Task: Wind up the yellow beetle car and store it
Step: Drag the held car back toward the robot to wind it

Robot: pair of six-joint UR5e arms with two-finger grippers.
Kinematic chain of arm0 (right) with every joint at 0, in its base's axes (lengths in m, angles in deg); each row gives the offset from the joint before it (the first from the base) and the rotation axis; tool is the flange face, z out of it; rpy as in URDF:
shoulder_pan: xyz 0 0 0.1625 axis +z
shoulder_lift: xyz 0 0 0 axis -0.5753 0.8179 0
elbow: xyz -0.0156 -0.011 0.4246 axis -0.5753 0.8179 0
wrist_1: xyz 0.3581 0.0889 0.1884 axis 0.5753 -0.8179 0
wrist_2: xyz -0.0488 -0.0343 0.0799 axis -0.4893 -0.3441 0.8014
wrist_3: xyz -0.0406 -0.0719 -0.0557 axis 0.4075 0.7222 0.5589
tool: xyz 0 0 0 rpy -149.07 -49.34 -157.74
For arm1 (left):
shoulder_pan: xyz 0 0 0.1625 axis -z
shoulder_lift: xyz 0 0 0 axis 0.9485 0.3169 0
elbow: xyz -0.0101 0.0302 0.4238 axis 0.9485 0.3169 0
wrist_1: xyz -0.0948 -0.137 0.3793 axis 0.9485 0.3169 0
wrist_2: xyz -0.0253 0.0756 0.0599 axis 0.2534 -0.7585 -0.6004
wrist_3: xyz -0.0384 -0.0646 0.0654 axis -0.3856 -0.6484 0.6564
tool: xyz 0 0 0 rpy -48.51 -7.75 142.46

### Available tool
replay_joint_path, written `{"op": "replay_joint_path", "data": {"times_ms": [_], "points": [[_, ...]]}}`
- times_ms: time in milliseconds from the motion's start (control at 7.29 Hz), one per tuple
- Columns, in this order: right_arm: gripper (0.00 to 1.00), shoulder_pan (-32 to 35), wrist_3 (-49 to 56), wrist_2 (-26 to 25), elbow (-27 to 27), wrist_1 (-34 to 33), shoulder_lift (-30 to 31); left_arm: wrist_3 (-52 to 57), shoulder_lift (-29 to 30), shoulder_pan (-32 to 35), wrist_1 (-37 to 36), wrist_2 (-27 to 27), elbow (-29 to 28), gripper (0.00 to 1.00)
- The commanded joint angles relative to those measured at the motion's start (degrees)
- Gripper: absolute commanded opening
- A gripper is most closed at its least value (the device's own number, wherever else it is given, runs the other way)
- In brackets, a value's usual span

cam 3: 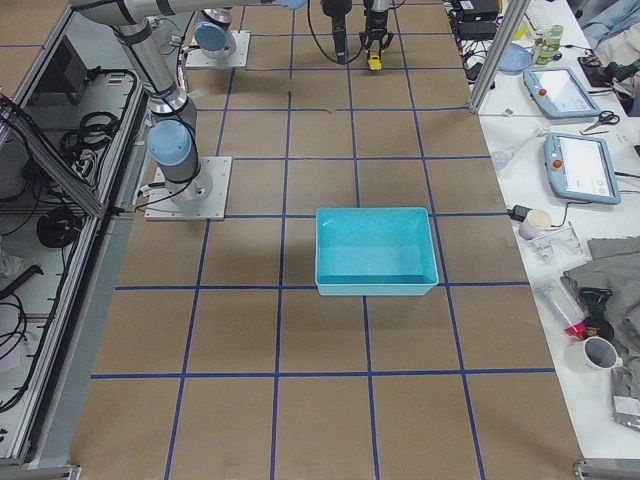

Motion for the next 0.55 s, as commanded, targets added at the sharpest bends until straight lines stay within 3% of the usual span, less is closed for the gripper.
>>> {"op": "replay_joint_path", "data": {"times_ms": [0,411], "points": [[1.0,-0.01,-0.08,0.16,0.0,0.16,0.02,0.68,0.96,-0.29,-0.16,-1.04,-0.25,0.0],[1.0,-0.01,0.36,0.6,0.0,0.07,-0.15,1.47,1.15,-1.17,-0.42,-2.7,-0.6,0.0]]}}
